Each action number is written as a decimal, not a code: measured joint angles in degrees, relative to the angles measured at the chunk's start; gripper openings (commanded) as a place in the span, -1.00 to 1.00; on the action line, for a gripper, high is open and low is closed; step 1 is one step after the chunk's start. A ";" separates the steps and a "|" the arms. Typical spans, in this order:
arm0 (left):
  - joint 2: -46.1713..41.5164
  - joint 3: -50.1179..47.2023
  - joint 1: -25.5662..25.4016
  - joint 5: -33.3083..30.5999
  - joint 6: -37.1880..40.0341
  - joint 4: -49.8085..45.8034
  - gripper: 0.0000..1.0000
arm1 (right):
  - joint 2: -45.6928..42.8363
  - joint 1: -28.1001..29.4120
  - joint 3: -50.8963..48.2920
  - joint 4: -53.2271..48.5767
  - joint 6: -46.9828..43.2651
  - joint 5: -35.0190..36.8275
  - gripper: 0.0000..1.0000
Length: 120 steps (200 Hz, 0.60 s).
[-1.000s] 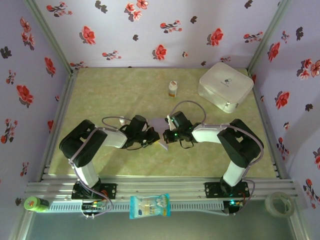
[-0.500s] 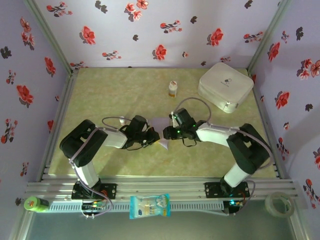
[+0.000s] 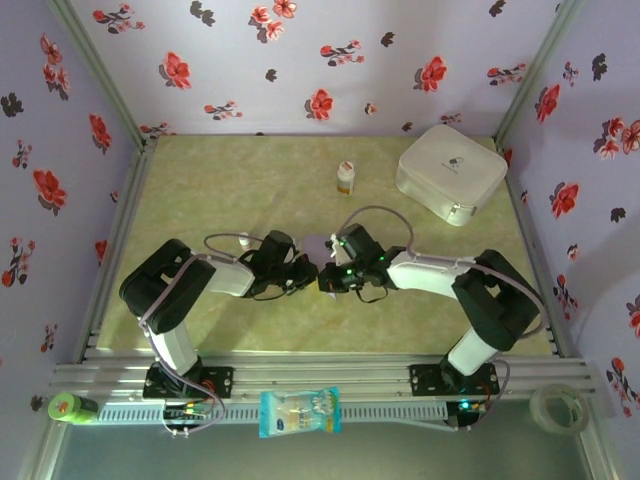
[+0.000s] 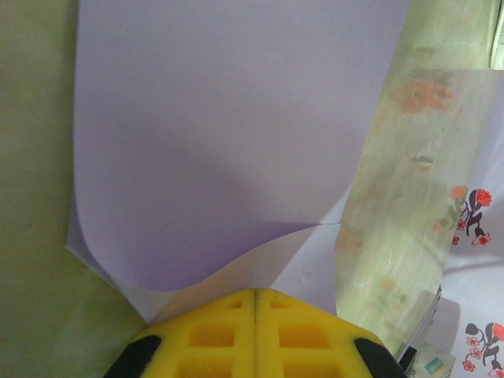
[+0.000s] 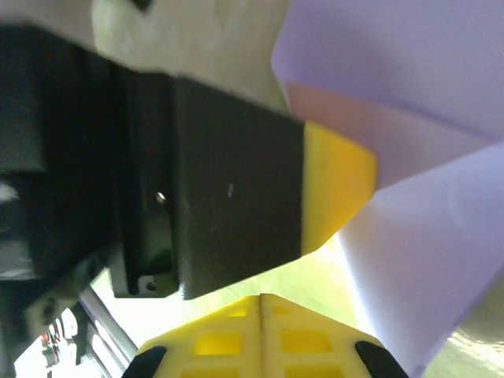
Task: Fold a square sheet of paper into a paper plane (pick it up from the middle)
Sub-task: Third fold the triangle at the center of the table.
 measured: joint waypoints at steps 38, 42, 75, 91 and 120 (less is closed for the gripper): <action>0.00 0.00 0.00 0.00 0.00 -0.02 -1.00 | 3.34 0.37 1.92 -2.49 0.17 1.14 -1.00; 0.00 0.00 0.00 0.00 0.00 -0.02 -1.00 | 3.56 0.37 2.14 -2.62 0.15 1.27 -1.00; 0.00 0.00 0.00 0.00 0.00 -0.02 -1.00 | 4.22 0.37 2.78 -2.75 0.15 1.68 -1.00; 0.00 0.00 0.00 0.00 0.00 -0.02 -1.00 | 4.48 0.37 2.78 -2.82 0.15 2.32 -0.99; 0.00 0.00 0.02 0.00 0.00 -0.02 -1.00 | 4.87 0.37 2.69 -3.15 0.42 3.15 -1.00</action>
